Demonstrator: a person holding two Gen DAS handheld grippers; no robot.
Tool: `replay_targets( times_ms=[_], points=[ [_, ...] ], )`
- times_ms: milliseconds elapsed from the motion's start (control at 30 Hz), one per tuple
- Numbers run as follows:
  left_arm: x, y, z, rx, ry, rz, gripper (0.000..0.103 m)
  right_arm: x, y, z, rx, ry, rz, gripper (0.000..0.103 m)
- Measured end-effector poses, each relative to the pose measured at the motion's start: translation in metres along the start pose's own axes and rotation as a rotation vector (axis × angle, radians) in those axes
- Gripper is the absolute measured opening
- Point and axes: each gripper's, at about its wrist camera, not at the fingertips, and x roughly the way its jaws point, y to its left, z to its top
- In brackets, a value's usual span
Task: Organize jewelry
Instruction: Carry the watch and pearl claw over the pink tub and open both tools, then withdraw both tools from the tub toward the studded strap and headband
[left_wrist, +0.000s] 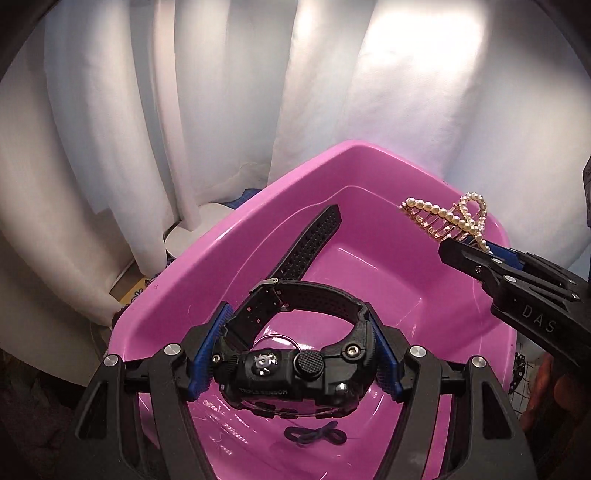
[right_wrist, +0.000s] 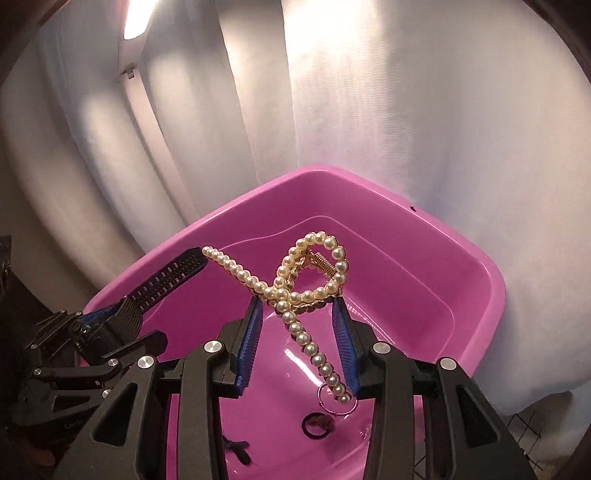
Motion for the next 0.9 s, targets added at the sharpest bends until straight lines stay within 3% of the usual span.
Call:
replay_targets(
  times_ms=[367, 600, 733, 900],
  points=[
    [0.030, 0.003, 0.013, 0.036, 0.128, -0.006, 0.068, 0.048, 0.001, 0.009, -0.006, 0.214, -0.016, 0.038],
    [0.034, 0.005, 0.015, 0.028, 0.162, 0.000, 0.069, 0.060, 0.003, 0.022, 0.010, 0.244, -0.041, 0.038],
    [0.031, 0.005, 0.015, 0.038, 0.144, 0.027, 0.075, 0.068, -0.002, 0.033, 0.023, 0.239, -0.052, 0.049],
    [0.027, 0.006, 0.013, 0.040, 0.138, 0.039, 0.079, 0.069, -0.003, 0.036, 0.025, 0.229, -0.050, 0.050]
  ],
)
